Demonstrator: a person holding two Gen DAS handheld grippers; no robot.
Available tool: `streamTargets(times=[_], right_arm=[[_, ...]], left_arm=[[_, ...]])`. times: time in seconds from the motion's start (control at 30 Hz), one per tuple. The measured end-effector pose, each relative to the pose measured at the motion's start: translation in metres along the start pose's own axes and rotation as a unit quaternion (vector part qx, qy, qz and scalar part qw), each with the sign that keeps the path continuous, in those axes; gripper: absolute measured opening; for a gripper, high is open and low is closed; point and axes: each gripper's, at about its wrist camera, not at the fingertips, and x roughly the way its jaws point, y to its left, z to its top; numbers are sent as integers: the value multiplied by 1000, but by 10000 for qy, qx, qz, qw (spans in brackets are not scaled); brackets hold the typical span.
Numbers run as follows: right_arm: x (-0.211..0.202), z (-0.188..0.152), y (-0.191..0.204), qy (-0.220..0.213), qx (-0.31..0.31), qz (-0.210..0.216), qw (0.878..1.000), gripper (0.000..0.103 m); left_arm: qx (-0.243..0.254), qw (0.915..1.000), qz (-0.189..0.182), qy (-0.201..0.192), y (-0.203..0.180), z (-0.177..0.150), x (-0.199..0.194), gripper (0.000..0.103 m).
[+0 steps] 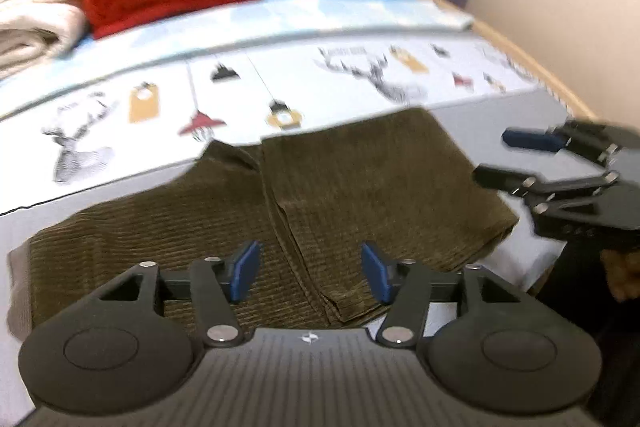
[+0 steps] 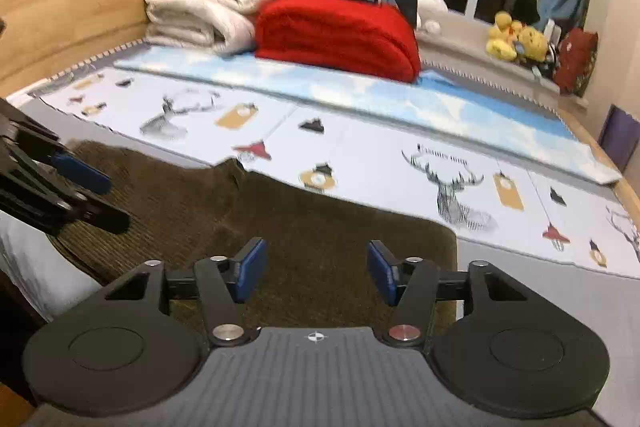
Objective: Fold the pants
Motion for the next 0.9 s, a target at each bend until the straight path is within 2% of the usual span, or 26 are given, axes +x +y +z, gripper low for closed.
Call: streamTargets(times=[0.07, 0.13, 0.23, 0.43, 0.5, 0.57, 0.63, 0.7, 0.77, 0.9], right_arm=[[3, -11, -1, -7, 184, -33, 9998, 60], [13, -12, 0, 288, 531, -134, 9981, 60], [21, -8, 13, 225, 810, 24, 9965, 60], [54, -14, 39, 616, 277, 33, 9977, 60], [61, -13, 44, 670, 209, 54, 9975, 60], [67, -12, 46, 715, 210, 43, 9972, 60], [75, -12, 47, 781, 243, 11, 9966, 61], [84, -15, 49, 929, 257, -37, 9953, 61], [98, -21, 49, 1191, 234, -94, 9926, 61], [126, -40, 46, 2110, 423, -135, 9765, 61]], left_arm=[[-147, 9995, 108, -241, -3, -6, -15, 66], [-237, 9986, 180, -429, -6, -14, -27, 68], [-457, 9969, 250, -597, -4, -25, -39, 71], [-505, 9967, 220, -592, 10, -43, -30, 69], [-630, 9956, 33, -695, 19, -44, -24, 60], [-924, 9919, -222, -842, 30, -50, -18, 40], [-1219, 9873, -460, -911, 38, -61, -7, 25], [-1201, 9886, -469, -784, 38, -67, 9, 20], [-922, 9918, -478, -745, 34, -66, 18, 18], [-833, 9905, -733, -808, 36, -68, 24, 18]])
